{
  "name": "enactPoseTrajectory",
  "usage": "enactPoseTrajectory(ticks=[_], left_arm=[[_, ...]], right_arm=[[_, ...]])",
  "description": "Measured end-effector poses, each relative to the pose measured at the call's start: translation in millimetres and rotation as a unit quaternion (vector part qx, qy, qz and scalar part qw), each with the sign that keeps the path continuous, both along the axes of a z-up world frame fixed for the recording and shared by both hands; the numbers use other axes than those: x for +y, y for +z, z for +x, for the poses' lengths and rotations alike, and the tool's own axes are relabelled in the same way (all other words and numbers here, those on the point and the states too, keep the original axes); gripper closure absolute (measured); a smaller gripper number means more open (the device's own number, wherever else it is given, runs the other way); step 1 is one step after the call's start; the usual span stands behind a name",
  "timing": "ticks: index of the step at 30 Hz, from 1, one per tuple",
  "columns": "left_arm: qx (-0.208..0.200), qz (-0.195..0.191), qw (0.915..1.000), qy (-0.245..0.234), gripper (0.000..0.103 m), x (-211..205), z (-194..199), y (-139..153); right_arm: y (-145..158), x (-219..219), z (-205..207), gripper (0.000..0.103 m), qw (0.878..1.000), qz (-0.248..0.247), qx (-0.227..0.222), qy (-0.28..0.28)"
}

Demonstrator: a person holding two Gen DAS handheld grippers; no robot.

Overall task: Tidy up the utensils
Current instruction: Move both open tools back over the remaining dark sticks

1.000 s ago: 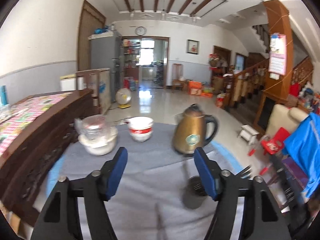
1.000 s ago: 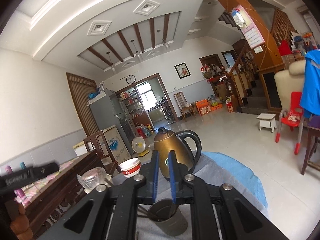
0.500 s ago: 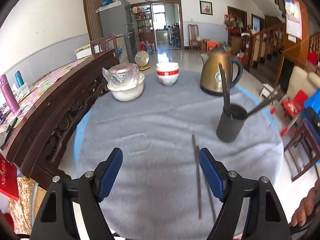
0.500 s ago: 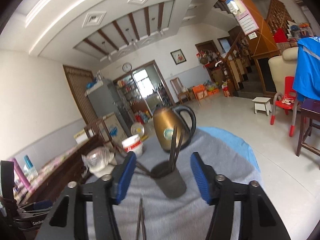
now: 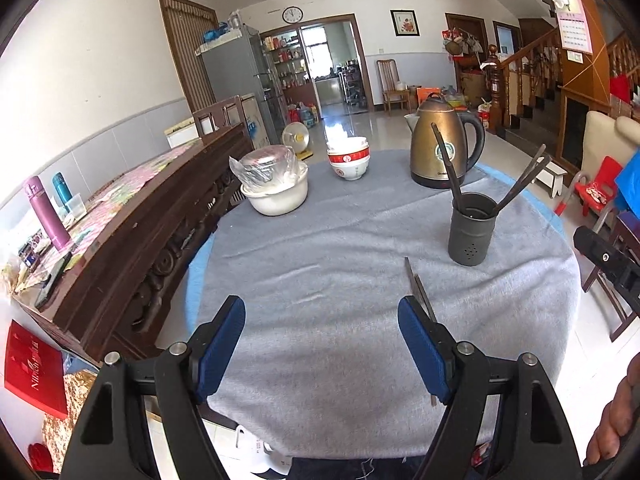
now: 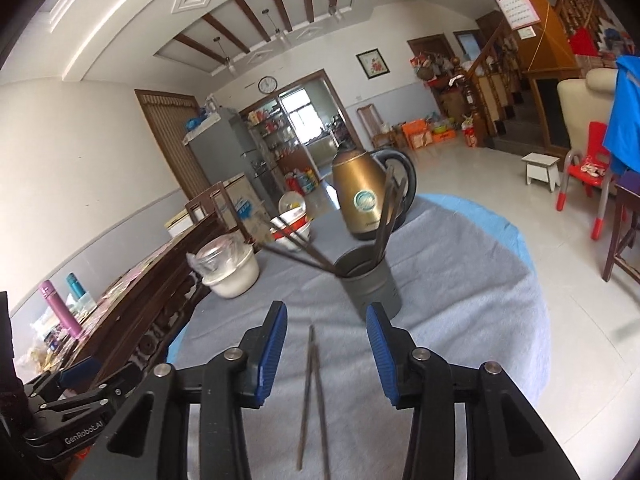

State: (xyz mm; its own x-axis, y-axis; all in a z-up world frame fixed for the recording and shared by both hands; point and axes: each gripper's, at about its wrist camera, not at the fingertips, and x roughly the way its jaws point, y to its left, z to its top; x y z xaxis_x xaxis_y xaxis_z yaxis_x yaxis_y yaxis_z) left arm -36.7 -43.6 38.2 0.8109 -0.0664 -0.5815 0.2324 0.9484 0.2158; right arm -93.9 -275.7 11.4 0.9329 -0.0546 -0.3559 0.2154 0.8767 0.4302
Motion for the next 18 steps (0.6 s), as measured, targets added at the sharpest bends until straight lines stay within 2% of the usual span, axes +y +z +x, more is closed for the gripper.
enactPoseTrajectory(ticks=[8,18], left_arm=[[-0.02,0.011,0.9997,-0.007,0.023,12.8,-19.8,2.6],[-0.023,0.018,0.9993,-0.025,0.022,13.2,-34.2,-0.8]], right_arm=[[5.5,24.0,-13.6,0.058,1.0,-0.01,0.006,0.021],[11.3,41.1,-22.2,0.057,0.999,-0.029,0.009,0.028]])
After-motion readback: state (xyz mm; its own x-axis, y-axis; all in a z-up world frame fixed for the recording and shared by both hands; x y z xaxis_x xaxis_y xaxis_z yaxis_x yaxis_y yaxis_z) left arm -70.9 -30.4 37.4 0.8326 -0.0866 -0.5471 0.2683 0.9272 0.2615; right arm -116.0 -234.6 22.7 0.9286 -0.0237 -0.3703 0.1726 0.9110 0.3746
